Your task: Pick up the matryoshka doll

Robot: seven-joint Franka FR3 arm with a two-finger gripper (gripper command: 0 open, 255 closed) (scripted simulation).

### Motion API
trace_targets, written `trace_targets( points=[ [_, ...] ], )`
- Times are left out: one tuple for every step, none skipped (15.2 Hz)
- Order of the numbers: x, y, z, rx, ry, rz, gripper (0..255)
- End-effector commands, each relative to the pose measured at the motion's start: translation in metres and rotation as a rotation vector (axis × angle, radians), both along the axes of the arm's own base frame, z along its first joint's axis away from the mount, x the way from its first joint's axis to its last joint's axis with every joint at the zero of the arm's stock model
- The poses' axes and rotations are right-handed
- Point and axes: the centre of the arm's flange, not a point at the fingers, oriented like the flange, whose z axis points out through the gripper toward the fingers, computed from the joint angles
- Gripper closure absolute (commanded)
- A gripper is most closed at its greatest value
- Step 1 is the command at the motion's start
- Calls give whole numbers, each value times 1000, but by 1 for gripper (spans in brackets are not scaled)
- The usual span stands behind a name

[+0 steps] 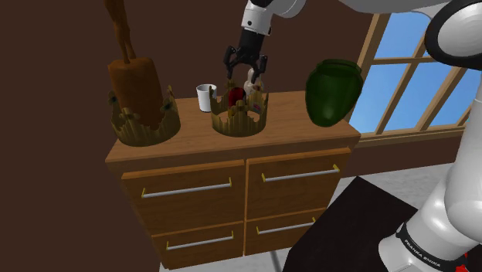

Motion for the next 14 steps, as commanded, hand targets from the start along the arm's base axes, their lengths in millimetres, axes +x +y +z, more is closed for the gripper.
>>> trace_targets(
  points=[
    [13, 2, -5, 5, -3, -5, 0],
    [13, 2, -10, 5, -3, -5, 0],
    [13, 2, -15, 5, -3, -5, 0],
    [13, 2, -21, 5, -3, -5, 0],
    [13, 2, -26, 5, -3, -5, 0],
    [13, 2, -31, 5, -3, -5, 0],
    [13, 2, -36, 5, -3, -5, 0],
    [13, 2, -39, 5, -3, -5, 0],
    [13, 2, -39, 5, -3, -5, 0],
    [12, 2, -39, 5, -3, -5, 255],
    [12, 2, -39, 5, -3, -5, 255],
    [12, 3, -39, 5, -3, -5, 255],
    [12, 3, -40, 5, -3, -5, 255],
    [13, 3, -40, 5, -3, -5, 255]
  ],
)
